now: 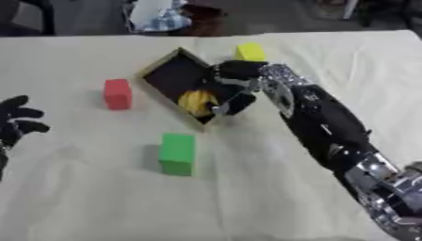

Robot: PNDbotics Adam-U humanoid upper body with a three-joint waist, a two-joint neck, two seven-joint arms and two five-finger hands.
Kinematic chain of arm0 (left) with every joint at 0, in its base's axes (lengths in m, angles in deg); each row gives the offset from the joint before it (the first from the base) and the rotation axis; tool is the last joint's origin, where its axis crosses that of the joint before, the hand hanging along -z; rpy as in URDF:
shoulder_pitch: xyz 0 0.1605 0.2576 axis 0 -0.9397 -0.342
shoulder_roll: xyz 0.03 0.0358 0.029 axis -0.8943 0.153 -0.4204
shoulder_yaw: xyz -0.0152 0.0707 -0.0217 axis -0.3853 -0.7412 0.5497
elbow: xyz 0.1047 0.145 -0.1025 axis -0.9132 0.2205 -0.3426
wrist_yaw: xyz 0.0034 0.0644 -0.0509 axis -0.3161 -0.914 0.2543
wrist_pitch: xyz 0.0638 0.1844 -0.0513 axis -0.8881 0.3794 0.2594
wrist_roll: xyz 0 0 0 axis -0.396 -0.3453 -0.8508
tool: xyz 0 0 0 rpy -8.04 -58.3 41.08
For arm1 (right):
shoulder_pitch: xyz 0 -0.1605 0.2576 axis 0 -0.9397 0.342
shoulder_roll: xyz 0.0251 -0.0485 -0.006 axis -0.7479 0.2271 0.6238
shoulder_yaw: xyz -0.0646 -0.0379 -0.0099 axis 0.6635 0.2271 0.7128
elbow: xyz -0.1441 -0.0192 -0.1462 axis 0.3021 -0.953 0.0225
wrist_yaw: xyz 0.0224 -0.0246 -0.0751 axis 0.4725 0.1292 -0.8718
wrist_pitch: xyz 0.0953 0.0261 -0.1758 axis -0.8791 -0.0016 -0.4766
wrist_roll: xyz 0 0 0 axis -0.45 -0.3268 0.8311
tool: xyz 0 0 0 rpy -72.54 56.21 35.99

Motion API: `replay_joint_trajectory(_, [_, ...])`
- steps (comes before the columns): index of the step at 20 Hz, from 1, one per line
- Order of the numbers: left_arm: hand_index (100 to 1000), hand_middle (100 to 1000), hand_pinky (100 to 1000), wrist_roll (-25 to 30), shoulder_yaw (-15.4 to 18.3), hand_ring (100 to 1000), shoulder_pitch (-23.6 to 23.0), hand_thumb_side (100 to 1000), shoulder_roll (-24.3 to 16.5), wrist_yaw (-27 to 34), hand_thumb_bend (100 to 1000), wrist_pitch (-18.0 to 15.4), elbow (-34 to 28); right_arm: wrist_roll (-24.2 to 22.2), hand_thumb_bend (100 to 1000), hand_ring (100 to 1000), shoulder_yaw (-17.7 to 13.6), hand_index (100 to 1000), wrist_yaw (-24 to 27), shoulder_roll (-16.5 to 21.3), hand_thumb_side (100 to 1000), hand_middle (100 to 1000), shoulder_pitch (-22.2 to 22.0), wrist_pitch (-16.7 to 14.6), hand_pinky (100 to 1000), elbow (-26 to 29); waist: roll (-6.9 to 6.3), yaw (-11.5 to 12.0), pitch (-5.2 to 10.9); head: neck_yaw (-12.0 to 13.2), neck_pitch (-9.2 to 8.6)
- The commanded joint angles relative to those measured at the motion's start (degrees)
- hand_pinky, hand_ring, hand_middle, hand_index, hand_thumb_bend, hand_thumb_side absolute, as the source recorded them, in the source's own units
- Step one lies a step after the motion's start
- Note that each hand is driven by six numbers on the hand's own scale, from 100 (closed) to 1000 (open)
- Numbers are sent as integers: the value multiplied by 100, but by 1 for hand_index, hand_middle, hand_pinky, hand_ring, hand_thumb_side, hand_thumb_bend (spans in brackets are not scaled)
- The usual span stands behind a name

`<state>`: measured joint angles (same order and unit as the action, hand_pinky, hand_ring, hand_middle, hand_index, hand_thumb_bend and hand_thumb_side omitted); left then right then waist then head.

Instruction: Pick up objects on the table and place them in the box.

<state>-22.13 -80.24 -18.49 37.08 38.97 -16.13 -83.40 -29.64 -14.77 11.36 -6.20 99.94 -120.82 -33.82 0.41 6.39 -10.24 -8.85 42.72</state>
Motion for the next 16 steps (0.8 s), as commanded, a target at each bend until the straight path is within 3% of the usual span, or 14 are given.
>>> replay_joint_trajectory(1, [875,660,814,15,13,627,34,879,-52,16,100,-10,-78,-44,134,818,-57,923,-13,171,599,811,165,48,825,151,-89,0,128,-1,-69])
replay_joint_trajectory(2, [875,660,814,16,13,627,34,883,-51,17,100,-9,-78,-37,100,821,-73,930,-16,195,629,816,178,67,826,167,-88,2,127,-1,-74])
replay_joint_trajectory(3, [875,660,814,16,14,627,34,880,-50,17,100,-8,-77,-24,140,821,-96,932,-6,225,603,816,194,91,827,188,-89,4,126,2,-78])
replay_joint_trajectory(9, [875,660,814,18,20,627,28,882,-61,8,100,-8,-76,142,164,846,-382,963,135,527,532,868,391,432,836,232,-81,17,126,-15,-82])
replay_joint_trajectory(15, [875,660,814,24,17,627,31,882,-64,5,100,-9,-74,274,164,846,-469,963,111,592,532,868,466,623,836,176,-77,27,124,-16,-84])
replay_joint_trajectory(16, [876,661,814,23,19,627,31,882,-65,4,100,-9,-74,285,158,893,-477,996,109,600,487,946,470,628,863,166,-77,22,123,-11,-90])
